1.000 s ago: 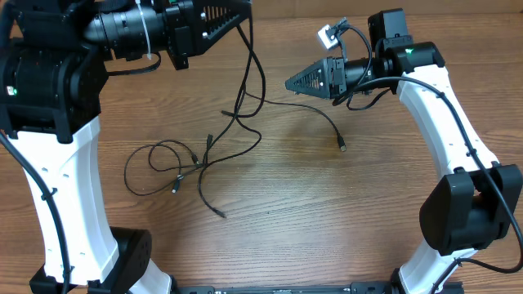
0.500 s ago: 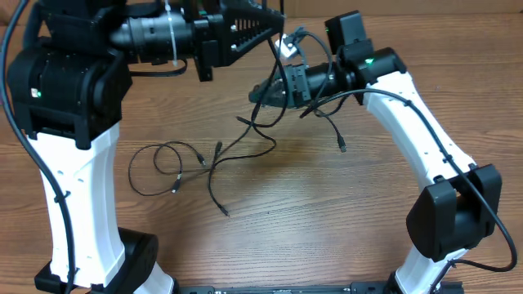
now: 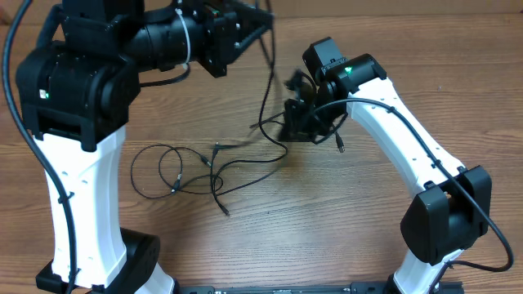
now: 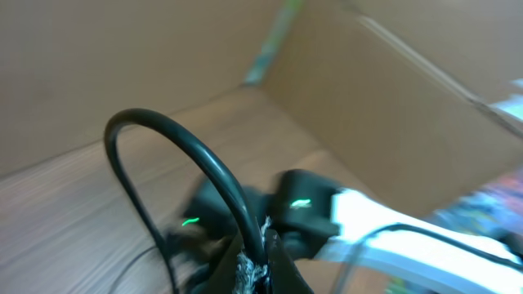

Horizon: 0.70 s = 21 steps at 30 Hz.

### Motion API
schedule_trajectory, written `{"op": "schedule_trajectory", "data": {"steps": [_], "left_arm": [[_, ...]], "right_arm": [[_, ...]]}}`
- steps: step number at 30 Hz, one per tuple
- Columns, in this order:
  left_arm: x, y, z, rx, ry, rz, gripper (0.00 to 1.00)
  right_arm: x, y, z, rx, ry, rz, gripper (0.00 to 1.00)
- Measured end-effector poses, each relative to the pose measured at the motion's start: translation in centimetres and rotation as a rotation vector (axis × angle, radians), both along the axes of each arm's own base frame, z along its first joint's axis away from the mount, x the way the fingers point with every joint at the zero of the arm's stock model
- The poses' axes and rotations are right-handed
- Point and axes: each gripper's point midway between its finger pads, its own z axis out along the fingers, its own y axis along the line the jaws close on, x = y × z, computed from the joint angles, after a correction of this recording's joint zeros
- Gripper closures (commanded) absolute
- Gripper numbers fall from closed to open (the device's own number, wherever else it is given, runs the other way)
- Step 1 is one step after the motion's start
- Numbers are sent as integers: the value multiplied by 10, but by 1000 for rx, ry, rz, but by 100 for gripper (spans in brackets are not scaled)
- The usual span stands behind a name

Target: Untangle cables

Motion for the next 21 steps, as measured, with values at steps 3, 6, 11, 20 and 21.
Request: {"op": "schedule_trajectory", "data": {"steps": [3,6,11,20,21], "left_arm": [[17,28,-10,39,24,122,96],[32,61,-13,57,32,233,96],[49,120,-12,66,30,404,96],[48,210,11,19,0,711,96],[47,217,10,18,8,747,96]], "right_arm": [[10,-45,-13,-219,-32,-76,96],[23,-83,-17,-348,-61,-150,96],[38,-140,-18,-451,-64,-274,96],[34,-232,-18,-532,26,-496,96],[32,-241,-18,-538,38,-517,96]]}}
